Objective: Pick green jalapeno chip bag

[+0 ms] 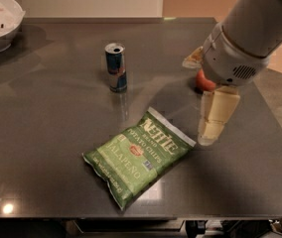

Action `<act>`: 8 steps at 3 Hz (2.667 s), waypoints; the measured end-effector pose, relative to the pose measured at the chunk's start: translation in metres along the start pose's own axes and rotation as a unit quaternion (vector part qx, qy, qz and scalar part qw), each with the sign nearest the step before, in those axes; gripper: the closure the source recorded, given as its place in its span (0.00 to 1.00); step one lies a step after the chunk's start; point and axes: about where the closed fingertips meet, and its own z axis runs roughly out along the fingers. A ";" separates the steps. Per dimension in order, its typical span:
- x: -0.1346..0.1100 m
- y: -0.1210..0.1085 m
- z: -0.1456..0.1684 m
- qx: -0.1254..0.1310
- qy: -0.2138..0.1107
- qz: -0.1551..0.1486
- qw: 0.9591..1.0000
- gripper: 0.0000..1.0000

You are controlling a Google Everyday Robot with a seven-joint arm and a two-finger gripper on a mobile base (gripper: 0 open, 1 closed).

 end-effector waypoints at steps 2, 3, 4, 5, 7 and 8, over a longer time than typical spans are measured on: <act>-0.028 0.019 0.047 -0.044 -0.012 -0.049 0.998 0.00; -0.034 0.029 0.066 -0.053 -0.010 -0.067 0.996 0.00; -0.038 0.037 0.082 -0.058 -0.004 -0.080 0.995 0.00; -0.043 0.044 0.097 -0.066 0.002 -0.091 0.994 0.00; -0.049 0.049 0.113 -0.077 0.007 -0.100 0.992 0.18; -0.050 0.050 0.116 -0.080 0.010 -0.103 0.991 0.41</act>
Offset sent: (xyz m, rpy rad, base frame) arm -0.0204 0.0576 -0.0709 -0.0073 0.1160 0.1865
